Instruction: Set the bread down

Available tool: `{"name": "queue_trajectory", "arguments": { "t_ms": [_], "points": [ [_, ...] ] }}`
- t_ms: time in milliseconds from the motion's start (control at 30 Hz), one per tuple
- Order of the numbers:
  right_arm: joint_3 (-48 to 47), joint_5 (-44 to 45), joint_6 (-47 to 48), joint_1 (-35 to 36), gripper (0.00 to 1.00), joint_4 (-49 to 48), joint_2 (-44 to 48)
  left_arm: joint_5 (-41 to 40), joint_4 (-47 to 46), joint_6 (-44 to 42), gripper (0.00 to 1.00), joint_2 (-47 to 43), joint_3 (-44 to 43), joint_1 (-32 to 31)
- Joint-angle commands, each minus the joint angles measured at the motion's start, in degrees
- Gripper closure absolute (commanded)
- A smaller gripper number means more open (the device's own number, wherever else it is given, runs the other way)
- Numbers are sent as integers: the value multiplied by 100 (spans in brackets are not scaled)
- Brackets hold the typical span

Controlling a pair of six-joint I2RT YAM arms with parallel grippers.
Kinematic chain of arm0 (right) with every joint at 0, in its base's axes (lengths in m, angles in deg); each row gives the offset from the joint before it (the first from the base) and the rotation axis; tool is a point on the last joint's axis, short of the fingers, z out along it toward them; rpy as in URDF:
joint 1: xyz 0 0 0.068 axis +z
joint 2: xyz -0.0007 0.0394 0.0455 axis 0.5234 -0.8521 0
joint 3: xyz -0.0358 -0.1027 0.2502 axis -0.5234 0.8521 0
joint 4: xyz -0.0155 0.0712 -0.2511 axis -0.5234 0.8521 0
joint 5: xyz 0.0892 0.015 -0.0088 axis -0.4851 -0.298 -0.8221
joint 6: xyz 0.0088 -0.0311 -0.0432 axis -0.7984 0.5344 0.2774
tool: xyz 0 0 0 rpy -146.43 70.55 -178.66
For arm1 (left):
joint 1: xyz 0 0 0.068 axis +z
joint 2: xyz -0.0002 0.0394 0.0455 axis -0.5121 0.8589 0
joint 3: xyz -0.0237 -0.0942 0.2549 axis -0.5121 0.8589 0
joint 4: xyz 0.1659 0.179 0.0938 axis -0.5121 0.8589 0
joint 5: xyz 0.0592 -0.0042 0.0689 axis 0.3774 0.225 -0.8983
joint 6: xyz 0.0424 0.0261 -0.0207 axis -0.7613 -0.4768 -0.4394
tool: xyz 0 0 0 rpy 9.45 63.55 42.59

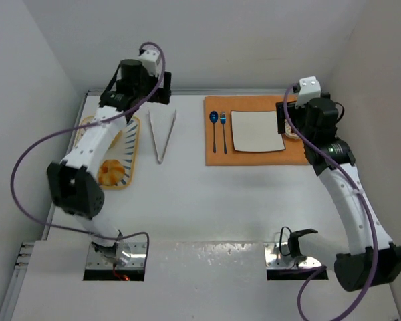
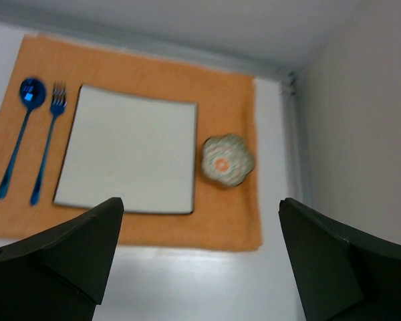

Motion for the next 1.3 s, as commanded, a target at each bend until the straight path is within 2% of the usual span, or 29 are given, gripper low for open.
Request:
{"name": "queue_trajectory", "arguments": {
  "t_ms": [0,100,200,400,667,967,1267],
  "points": [
    [310,-752,-857,-1,0,946,-390,585,2241,785,0,1120,-288,60],
    [654,-1192,-1041,17,0,584,-372,163,2100,889,0,1507,-410,-116],
    [733,-1475,-1138,43,0,565,-407,92,1968,1205,0,2121,-481,-55],
    [777,-1493,-1130,78,0,705,-451,-75,1801,1417,0,2606,-534,-2],
    [936,-1502,-1279,78,0,661,-416,-664,1801,1821,0,2695,-323,112],
    [567,-1511,-1420,122,0,714,-706,-129,1433,1892,0,3222,-375,367],
    [408,-1361,-1429,228,0,793,-776,-286,1063,1840,0,3626,-323,367]
  ]
}}
